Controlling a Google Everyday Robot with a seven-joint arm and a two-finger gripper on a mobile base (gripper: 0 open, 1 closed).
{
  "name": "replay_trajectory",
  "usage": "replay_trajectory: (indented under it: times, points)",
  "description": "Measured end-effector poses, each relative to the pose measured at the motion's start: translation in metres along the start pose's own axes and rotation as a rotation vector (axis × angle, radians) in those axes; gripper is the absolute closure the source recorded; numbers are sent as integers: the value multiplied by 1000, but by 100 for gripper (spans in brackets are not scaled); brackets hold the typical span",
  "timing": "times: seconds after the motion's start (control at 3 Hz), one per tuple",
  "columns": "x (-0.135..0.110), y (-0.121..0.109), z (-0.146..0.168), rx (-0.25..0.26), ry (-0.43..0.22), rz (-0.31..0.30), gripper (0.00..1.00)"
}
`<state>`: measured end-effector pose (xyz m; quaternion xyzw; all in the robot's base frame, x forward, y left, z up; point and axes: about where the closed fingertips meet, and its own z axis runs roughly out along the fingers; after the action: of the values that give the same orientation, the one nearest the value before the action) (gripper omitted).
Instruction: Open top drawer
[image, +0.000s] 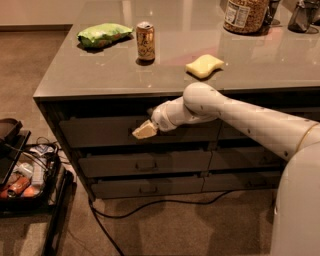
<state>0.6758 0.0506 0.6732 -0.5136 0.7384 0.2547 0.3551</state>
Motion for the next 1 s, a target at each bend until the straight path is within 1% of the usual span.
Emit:
replay_trajectory:
  times: [0.67, 1.0]
  points:
    - [-2, -5, -2, 0, 0, 0, 89]
    - [-2, -9, -3, 0, 0, 0, 100]
